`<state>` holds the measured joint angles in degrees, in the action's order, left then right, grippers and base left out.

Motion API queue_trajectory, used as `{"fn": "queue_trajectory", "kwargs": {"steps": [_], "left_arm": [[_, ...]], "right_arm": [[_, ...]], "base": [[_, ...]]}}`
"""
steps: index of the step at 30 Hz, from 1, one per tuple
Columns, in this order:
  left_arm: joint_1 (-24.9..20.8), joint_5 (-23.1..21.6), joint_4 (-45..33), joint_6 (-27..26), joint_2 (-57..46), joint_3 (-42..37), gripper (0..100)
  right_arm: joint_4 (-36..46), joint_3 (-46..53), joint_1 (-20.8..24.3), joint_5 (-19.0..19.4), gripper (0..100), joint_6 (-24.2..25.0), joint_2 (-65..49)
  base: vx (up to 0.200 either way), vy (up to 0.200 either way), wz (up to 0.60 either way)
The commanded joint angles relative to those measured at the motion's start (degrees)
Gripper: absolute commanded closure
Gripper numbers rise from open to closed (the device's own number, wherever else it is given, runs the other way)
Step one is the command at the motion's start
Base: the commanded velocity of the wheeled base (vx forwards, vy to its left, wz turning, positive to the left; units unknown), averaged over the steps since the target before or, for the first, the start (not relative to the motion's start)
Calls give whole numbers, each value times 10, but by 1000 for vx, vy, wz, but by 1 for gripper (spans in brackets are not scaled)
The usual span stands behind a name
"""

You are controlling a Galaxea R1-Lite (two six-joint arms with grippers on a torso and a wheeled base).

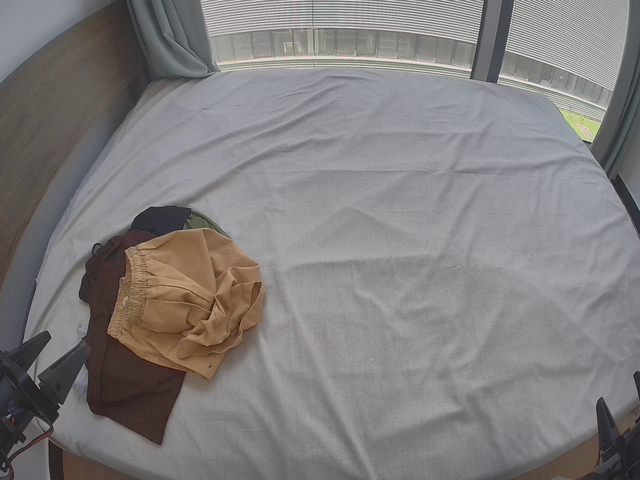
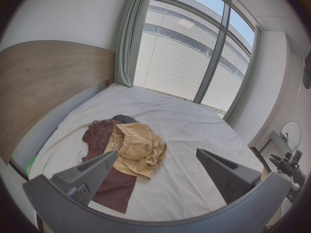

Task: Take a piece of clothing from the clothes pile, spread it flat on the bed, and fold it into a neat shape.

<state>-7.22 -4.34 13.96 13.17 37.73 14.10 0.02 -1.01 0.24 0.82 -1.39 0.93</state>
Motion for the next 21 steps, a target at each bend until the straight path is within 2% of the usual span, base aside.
{"fn": "queue_trajectory", "kwargs": {"steps": [1, 6, 12, 19, 20, 21], "left_arm": [[3, -29, 17, 0, 50, 1, 0], [10, -100, 19, -1, 75, 4, 0], [39, -159, 46, -6, 115, 7, 0], [112, -237, 119, -12, 204, 8, 0], [112, -237, 119, -12, 204, 8, 0], [132, -264, 131, -19, 224, 7, 0]], "right_arm": [[0, 9, 0, 0, 0, 0, -7], [1, 9, 0, 1, 0, 0, -7], [1, 9, 0, 1, 0, 0, -7], [1, 9, 1, 0, 0, 0, -7], [1, 9, 1, 0, 0, 0, -7], [1, 9, 0, 1, 0, 0, -7]], "base": [[0, 0, 0], [0, 0, 0], [0, 0, 0], [0, 0, 0], [0, 0, 0], [0, 0, 0]]}}
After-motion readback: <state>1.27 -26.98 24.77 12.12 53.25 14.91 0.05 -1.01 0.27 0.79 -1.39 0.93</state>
